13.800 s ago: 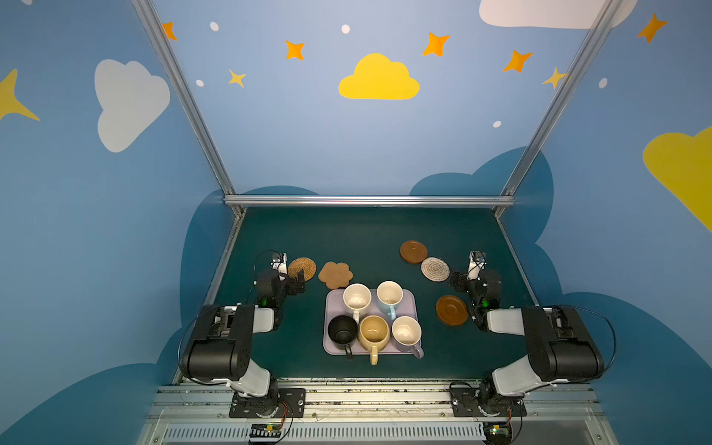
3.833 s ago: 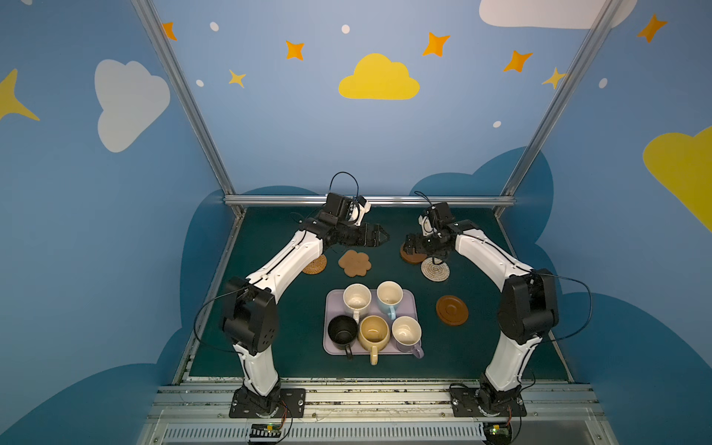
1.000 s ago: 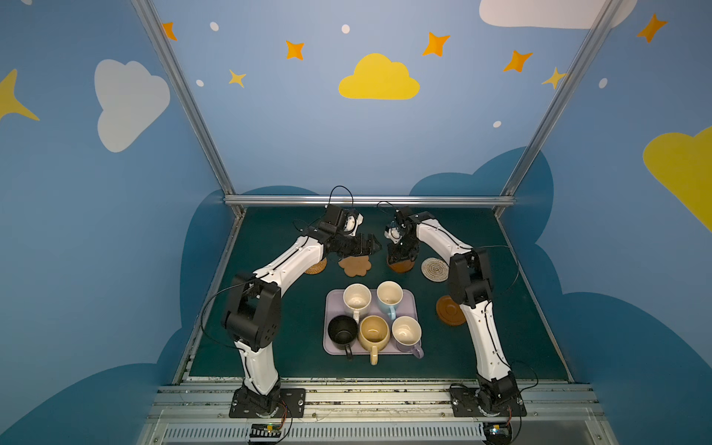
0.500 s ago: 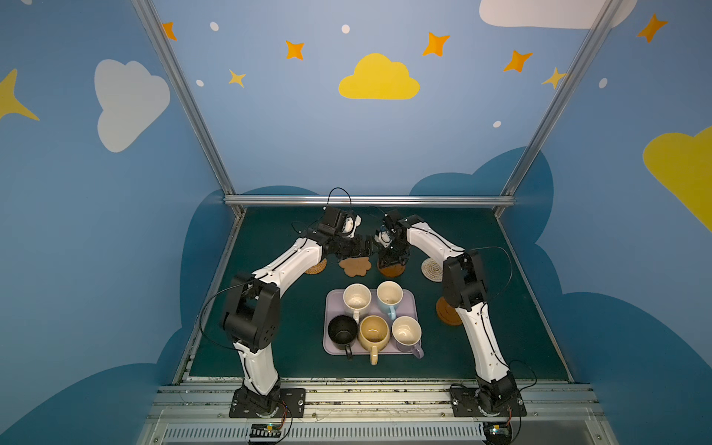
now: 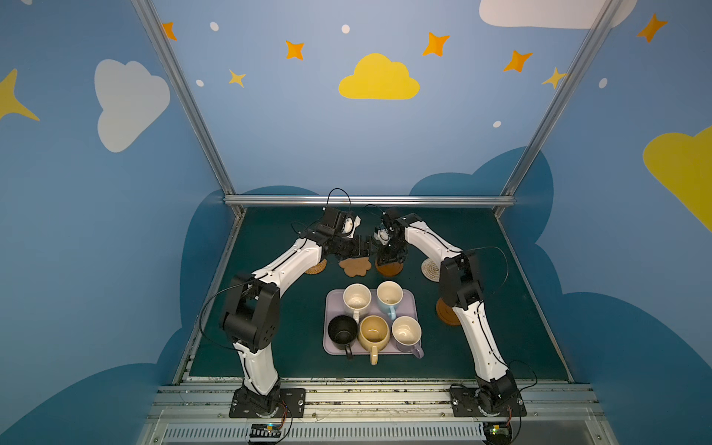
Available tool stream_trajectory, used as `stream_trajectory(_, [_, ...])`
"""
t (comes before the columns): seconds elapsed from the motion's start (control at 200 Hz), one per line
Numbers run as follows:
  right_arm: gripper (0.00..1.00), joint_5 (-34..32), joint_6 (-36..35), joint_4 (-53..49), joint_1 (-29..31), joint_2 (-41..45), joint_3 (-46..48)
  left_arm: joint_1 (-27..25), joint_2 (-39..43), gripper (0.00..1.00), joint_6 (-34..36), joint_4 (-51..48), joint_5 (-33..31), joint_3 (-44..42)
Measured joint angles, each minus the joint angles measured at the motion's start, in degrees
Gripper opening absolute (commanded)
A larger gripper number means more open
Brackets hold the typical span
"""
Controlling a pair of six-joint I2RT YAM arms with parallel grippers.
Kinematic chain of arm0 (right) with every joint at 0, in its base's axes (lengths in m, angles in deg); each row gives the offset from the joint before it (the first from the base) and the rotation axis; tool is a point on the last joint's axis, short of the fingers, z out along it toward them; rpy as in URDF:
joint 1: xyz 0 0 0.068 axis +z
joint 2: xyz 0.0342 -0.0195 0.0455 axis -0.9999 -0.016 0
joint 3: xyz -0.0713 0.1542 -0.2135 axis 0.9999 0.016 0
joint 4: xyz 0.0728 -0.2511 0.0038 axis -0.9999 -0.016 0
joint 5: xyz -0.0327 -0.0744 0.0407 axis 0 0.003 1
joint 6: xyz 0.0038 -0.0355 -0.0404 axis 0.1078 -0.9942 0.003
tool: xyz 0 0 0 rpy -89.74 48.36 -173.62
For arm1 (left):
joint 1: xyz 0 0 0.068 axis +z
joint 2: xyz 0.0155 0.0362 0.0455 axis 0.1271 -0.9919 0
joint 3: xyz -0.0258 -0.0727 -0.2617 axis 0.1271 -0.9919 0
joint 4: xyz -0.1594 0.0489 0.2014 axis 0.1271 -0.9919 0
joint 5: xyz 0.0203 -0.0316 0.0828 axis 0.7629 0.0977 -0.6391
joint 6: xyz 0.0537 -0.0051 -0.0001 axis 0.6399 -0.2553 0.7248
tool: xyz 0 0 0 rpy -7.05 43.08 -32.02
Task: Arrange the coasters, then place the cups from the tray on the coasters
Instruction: 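Slide the brown wooden coaster with the right gripper toward the cork flower coaster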
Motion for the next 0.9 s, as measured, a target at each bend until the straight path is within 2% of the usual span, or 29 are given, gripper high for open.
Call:
stream_trajectory(0.476, [0.41,-4.52,0.00,0.13,-0.04,0.13,0.00,0.07,0.76,1.00,-0.07,0.00,0.09,0.00])
stream_trajectory(0.901, [0.41,-5.68,0.44,0.07,-0.42,0.48,0.39,0.07,1.07,1.00,-0.24,0.00,0.09,0.00])
